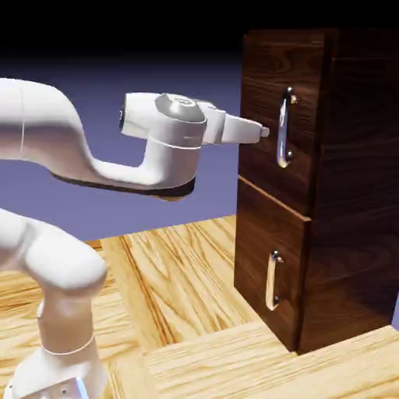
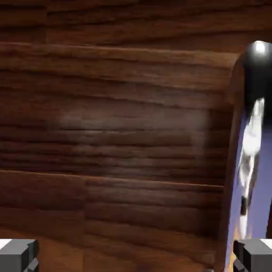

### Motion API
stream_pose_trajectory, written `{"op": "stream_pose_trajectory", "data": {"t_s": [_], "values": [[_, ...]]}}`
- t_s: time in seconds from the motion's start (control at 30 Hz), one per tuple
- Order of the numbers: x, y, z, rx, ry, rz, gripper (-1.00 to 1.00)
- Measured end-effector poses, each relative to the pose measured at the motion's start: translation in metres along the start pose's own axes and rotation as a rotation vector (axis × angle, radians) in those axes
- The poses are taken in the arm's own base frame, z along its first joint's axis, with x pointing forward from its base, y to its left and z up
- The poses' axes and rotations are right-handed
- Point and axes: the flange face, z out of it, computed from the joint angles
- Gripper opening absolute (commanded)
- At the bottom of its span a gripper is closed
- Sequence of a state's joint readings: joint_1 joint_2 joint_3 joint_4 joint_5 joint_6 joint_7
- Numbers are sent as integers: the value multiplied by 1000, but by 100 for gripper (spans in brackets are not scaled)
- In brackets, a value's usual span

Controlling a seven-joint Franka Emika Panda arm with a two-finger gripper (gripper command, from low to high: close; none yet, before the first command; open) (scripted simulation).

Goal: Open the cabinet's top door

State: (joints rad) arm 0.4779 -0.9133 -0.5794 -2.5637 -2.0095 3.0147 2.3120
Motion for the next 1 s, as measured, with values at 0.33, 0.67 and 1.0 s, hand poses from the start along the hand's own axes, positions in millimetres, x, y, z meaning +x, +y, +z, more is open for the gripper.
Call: {"op": "stream_pose_trajectory", "data": {"t_s": [0.33,0.67,1.0], "values": [[21,35,-2,96,76,36,0],[31,41,49,121,94,47,-100],[2,20,0,-31,238,62,-100]]}}
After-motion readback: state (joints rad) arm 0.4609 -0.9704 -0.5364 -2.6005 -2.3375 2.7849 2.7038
